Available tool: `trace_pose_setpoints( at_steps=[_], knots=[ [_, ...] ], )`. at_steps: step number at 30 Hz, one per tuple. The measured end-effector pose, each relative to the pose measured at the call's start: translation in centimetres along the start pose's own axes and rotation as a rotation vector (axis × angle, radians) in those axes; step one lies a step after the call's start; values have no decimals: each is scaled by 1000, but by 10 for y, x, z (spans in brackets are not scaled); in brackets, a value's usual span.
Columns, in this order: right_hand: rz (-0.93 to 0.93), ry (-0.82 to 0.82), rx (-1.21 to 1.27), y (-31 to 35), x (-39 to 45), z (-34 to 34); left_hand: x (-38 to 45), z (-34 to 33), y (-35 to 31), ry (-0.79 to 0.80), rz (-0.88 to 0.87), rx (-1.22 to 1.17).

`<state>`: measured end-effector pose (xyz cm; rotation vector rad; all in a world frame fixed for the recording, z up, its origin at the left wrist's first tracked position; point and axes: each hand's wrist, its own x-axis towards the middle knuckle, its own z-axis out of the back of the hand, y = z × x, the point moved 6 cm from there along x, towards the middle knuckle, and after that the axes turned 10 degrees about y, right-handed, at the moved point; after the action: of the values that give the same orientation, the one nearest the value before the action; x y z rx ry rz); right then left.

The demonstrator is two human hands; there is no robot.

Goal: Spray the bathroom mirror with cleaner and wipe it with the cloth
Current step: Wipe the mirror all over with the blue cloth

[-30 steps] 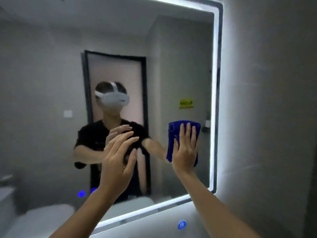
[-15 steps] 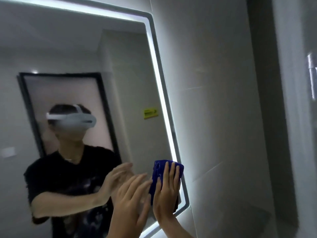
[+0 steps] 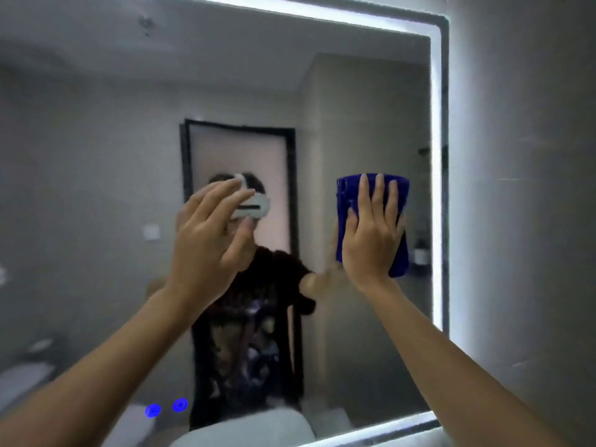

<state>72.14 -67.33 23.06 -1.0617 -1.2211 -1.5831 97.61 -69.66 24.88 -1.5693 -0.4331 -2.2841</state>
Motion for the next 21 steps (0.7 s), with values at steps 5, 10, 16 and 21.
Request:
trace_pose_setpoints(
  at_steps=[5, 10, 16, 21],
  knots=[
    [126, 23, 5, 94, 3, -5, -31, 85, 65, -113, 200, 84],
    [362, 7, 16, 209, -33, -23, -94, 151, 117, -137, 305, 211],
    [603, 11, 114, 344, -125, -55, -187, 234, 150, -124, 476, 318],
    [764, 134, 246, 414, -227, -71, -257, 266, 164, -75, 582, 389]
  ],
)
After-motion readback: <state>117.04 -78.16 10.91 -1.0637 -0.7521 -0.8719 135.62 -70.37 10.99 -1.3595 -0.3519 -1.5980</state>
